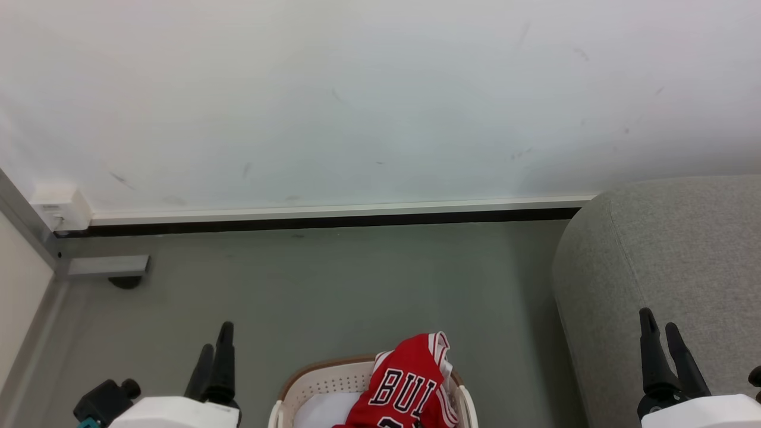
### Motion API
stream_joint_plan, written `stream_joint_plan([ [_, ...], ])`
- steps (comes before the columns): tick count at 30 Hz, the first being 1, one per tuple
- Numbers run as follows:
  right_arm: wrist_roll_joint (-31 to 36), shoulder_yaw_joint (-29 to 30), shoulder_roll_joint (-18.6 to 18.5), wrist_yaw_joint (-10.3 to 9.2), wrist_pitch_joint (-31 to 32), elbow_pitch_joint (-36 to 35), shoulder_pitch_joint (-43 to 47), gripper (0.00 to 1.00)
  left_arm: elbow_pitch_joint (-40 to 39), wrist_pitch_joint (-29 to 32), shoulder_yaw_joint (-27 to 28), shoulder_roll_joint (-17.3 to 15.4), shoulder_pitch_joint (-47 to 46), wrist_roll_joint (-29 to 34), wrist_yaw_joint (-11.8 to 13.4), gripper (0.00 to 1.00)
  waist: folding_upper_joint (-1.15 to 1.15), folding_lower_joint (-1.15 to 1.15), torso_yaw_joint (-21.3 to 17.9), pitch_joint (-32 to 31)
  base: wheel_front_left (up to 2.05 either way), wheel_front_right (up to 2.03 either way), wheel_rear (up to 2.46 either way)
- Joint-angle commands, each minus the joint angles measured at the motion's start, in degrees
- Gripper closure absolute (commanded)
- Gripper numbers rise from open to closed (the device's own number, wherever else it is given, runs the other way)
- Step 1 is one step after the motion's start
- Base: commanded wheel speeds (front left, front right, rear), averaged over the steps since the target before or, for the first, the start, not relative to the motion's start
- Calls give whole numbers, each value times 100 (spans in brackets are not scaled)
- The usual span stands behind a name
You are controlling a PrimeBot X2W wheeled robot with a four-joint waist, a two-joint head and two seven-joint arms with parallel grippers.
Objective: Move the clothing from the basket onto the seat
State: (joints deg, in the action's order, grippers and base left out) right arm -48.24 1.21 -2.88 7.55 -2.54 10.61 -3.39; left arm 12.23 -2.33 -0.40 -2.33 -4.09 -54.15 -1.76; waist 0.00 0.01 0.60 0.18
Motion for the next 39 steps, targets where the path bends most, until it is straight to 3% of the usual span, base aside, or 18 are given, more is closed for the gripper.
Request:
stream_joint_plan([
  [1, 275, -21, -54, -4, -68, -109, -45, 0, -121, -89, -27, -52, -12, 267, 21, 0, 0, 0, 5, 0, 0, 0, 0],
  [39, 3110, -38, -2, -7, -696, -366, 119, 0, -345, -714, -529, -146, -58, 2956, 252, 0, 0, -1, 222, 30, 0, 0, 0],
])
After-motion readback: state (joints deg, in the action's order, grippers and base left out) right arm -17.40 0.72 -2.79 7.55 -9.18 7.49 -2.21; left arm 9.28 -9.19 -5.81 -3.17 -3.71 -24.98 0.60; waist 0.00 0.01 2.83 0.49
